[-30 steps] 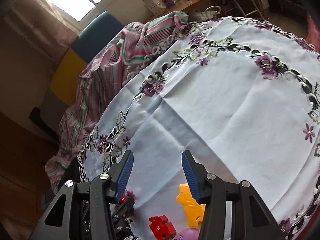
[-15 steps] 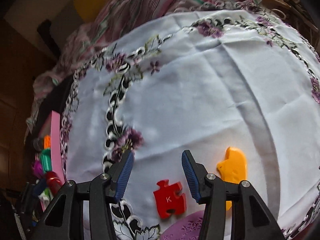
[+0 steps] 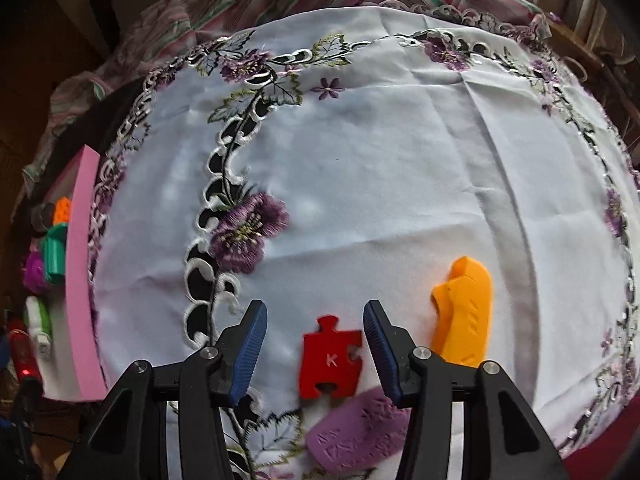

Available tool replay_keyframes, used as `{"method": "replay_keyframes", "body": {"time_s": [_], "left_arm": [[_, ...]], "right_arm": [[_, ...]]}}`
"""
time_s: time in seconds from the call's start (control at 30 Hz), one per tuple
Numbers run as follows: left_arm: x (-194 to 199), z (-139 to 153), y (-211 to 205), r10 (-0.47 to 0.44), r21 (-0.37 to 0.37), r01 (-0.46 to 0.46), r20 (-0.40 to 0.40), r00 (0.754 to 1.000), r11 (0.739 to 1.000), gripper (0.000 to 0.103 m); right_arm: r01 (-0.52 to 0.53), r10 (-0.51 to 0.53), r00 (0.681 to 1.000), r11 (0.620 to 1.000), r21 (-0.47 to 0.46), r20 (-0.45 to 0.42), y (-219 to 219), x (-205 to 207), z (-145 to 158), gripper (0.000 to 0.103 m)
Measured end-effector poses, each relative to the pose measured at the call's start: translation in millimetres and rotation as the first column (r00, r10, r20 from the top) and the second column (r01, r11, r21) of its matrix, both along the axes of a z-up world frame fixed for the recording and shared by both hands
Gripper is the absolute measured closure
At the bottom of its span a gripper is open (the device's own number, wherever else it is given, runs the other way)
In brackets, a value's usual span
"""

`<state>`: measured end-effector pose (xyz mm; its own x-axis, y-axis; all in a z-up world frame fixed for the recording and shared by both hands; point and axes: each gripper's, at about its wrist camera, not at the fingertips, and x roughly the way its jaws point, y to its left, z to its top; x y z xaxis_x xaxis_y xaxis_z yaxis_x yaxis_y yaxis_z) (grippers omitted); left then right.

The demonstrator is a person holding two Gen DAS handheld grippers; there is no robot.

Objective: Organize rigid objects
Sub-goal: 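Grasp the red cylinder with the left gripper while the right approaches the K piece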

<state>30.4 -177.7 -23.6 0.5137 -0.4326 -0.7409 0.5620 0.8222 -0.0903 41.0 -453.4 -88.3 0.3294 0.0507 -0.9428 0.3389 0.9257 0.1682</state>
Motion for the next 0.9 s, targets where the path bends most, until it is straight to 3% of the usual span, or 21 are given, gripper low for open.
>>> {"method": "replay_keyframes", "body": {"time_s": [0.2, 0.27, 0.47, 0.6, 0.9], "left_arm": [[-3.8, 7.1, 22.8, 0.054, -0.007, -0.054, 0.024, 0.998, 0.999, 0.028], [-5.2, 9.1, 30.3, 0.069, -0.009, -0.068, 0.030, 0.997, 0.998, 0.028], [-5.6, 12.5, 50.3, 0.114, -0.018, -0.113, 0.032, 0.993, 0.993, 0.028], [-5.9, 12.4, 60.6, 0.141, -0.023, -0.140, 0.030, 0.990, 0.990, 0.028], [-6.8, 11.9, 79.3, 0.187, -0.031, -0.186, 0.033, 0.982, 0.982, 0.028]], "right_arm": [[-0.001, -0.005, 0.995, 0.998, -0.064, -0.103, 2.6, -6.1, -11.7, 0.051], [-0.017, 0.007, 0.993, 0.996, -0.085, -0.115, 6.6, -5.7, -14.7, 0.068], [-0.080, 0.072, 0.995, 0.990, -0.117, -0.068, 28.1, 1.7, -13.0, 0.071], [-0.095, 0.096, 0.995, 0.994, -0.048, 0.020, 35.2, 5.6, -13.8, 0.071], [-0.121, 0.124, 0.992, 0.990, -0.070, 0.037, 44.2, 3.4, -17.6, 0.065]]}}
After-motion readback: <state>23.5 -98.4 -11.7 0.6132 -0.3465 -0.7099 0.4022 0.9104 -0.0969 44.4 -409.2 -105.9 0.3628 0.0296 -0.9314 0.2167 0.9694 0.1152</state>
